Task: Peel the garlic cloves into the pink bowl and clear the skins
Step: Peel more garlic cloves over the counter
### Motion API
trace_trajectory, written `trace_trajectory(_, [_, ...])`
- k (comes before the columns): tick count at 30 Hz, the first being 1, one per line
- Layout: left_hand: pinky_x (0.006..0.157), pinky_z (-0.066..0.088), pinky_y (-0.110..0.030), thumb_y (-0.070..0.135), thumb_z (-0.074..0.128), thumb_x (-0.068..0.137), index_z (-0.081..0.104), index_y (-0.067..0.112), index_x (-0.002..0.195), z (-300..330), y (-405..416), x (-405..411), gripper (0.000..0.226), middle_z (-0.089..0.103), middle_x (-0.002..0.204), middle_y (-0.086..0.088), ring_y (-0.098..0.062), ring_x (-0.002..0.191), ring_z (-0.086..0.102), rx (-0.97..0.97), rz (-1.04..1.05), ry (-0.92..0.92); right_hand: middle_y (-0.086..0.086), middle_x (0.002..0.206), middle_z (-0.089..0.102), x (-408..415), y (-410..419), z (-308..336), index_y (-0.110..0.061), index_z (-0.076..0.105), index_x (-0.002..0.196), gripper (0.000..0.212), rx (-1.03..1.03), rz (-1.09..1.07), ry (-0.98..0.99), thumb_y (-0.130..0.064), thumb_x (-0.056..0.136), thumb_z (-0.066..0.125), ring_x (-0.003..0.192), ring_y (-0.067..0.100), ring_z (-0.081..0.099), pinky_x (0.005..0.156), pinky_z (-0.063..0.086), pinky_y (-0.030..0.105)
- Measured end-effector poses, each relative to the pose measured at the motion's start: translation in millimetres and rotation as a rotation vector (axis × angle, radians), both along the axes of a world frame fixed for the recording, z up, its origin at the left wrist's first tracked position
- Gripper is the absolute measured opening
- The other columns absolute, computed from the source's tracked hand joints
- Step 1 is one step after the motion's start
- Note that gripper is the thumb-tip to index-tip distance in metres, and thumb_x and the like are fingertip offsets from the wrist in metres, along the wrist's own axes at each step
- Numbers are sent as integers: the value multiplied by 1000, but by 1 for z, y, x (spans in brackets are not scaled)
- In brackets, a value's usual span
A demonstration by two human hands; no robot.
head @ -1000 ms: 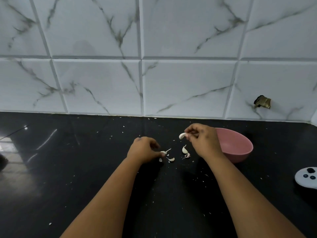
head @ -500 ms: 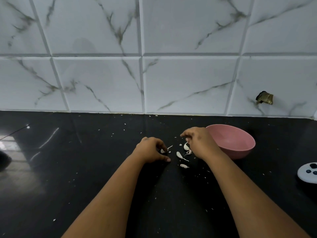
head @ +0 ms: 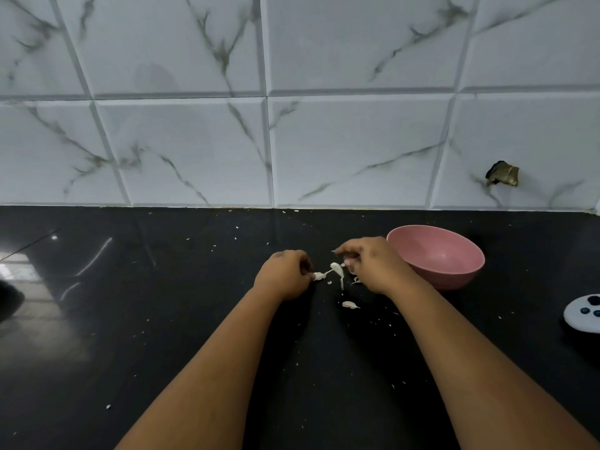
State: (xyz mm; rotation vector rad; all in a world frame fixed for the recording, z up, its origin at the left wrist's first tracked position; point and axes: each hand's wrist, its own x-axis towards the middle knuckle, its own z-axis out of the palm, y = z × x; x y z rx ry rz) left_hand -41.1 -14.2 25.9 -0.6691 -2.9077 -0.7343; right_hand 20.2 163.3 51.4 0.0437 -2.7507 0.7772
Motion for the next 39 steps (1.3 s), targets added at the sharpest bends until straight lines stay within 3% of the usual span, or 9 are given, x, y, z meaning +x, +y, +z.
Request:
trace_trajectory(4, [96,44,-33,37,65,89,64,25,114,-3,3,1,28,61,116,3,-17,121,45,-4,-36,9,8,97,66,-3,8,9,-9,68,115,43,-3,-156,35,12,83,50,87,24,65,81,52,29])
trace_trajectory(8, [99,43,-37,37,62,91,63,27,119,-6,8,6,30,57,121,2,-20,125,39,-47,-59,16,8,116,67,-8,5,8,-11,69,115,31,206,-145,-274,-2,85,63,102,26,65,88,50,26])
trace_trajectory(12, [94,45,-36,37,63,90,65,28,112,-5,8,8,24,63,113,4,-17,122,43,-36,-17,35,6,95,73,-8,0,-5,-14,75,94,16,330,-164,-324,-19,79,76,88,22,68,82,56,31])
trace_trajectory(20, [94,43,-37,36,53,96,60,26,120,-3,4,6,27,56,123,-1,-22,124,40,-112,62,65,8,93,68,-10,1,-13,-10,65,88,12,309,-146,-247,-1,85,57,84,25,63,72,52,30])
trace_trajectory(24, [100,37,-35,39,59,92,62,24,118,-5,5,4,30,56,120,1,-21,124,42,-29,77,127,9,92,65,-9,2,-11,-16,55,87,15,33,-133,-50,-4,92,48,80,24,62,67,49,31])
trace_trajectory(26, [99,38,-30,37,66,88,65,24,114,-5,10,4,28,62,110,5,-16,111,53,200,29,140,8,84,67,-9,-2,-10,-17,58,84,13,-120,-128,53,-9,94,51,71,21,63,58,49,26])
trace_trajectory(29, [82,53,-27,26,75,83,68,21,112,-1,18,13,30,69,94,9,-7,83,65,556,-87,35,3,73,67,-8,-10,-7,-14,65,84,9,-236,-98,124,-18,92,61,67,19,64,65,53,30])
trace_trajectory(34, [78,55,-26,19,75,84,74,22,100,0,23,17,16,72,82,15,1,78,67,671,-156,78,-1,62,64,-7,-11,-7,-12,67,80,14,-632,-105,93,-25,85,73,55,9,57,58,49,26])
trace_trajectory(39, [68,53,-19,16,78,80,75,19,95,-3,21,13,15,74,81,11,-1,76,69,720,-171,82,6,67,67,-4,-14,-2,-6,66,78,12,-1066,-37,27,-9,77,78,62,12,63,64,53,21])
